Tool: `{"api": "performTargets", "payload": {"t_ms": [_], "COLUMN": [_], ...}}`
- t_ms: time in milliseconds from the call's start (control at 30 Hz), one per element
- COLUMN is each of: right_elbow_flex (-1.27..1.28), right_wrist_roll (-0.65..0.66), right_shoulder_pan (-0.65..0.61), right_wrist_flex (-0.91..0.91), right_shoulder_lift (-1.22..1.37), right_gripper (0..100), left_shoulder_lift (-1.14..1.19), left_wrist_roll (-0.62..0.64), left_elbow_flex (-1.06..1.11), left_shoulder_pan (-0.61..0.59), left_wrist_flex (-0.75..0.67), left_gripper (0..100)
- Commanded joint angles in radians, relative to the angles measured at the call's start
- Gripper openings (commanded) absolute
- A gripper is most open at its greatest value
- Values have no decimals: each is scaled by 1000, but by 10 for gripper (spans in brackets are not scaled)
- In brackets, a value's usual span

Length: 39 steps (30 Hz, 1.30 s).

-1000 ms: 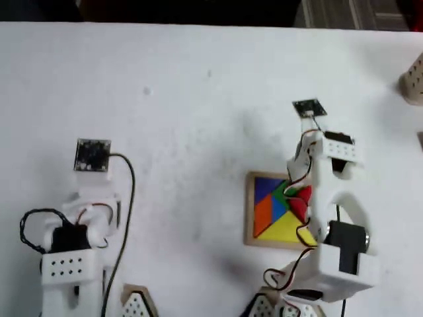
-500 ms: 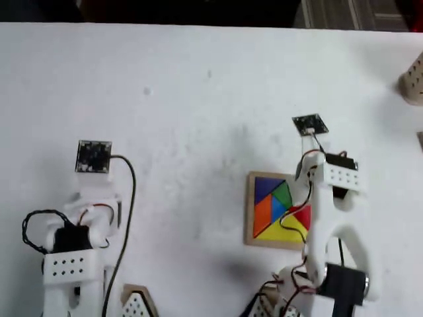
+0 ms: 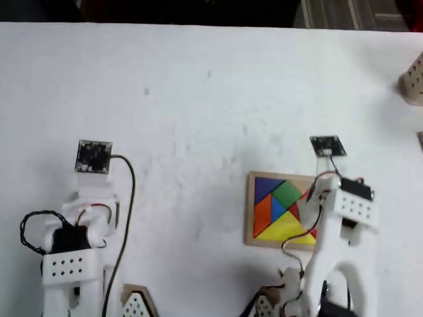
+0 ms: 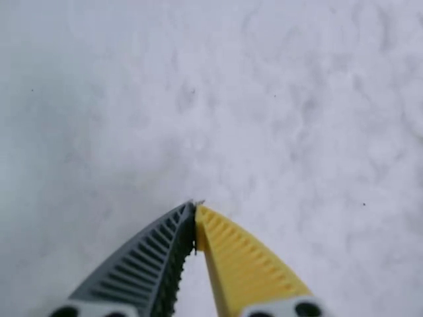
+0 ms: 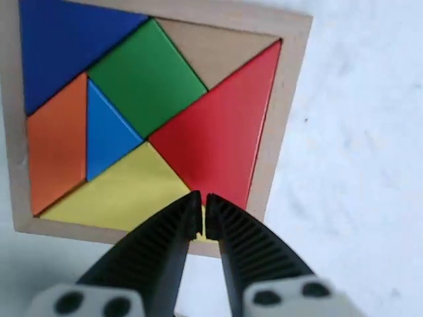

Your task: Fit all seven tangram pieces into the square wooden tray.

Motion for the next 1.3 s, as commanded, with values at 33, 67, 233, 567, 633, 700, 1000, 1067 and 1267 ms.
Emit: {"api": "performTargets", "payload": {"t_ms": [33, 67, 233, 567, 633, 700, 1000, 1067, 1267], "right_elbow_flex": [146, 186, 338, 631, 687, 692, 689, 689, 689], "right_wrist_roll": [26, 26, 6, -284, -284, -284, -290, -285, -284], "right_shoulder_pan": [-2, -10, -93, -277, -274, -274, -338, -338, -335], "right_wrist_flex": [-87, -105, -137, -145, -140, -81, 25, 27, 79], "right_shoulder_lift": [-194, -239, -467, -964, -1079, -1176, -1205, -1204, -1205], "right_gripper": [16, 16, 18, 17, 17, 17, 18, 18, 18], "left_shoulder_lift": [2, 2, 2, 2, 2, 2, 2, 1, 1], "left_wrist_roll": [-8, -8, -8, -11, -12, -9, -9, -12, -11], "left_elbow_flex": [-6, 2, 21, 71, 81, 86, 141, 158, 153], "left_shoulder_pan": [31, 47, 85, 96, 104, 99, 99, 105, 104], "left_wrist_flex": [-29, -29, -29, -29, -26, -28, -25, -23, 58], "left_gripper": [24, 24, 24, 24, 24, 24, 24, 24, 24]}}
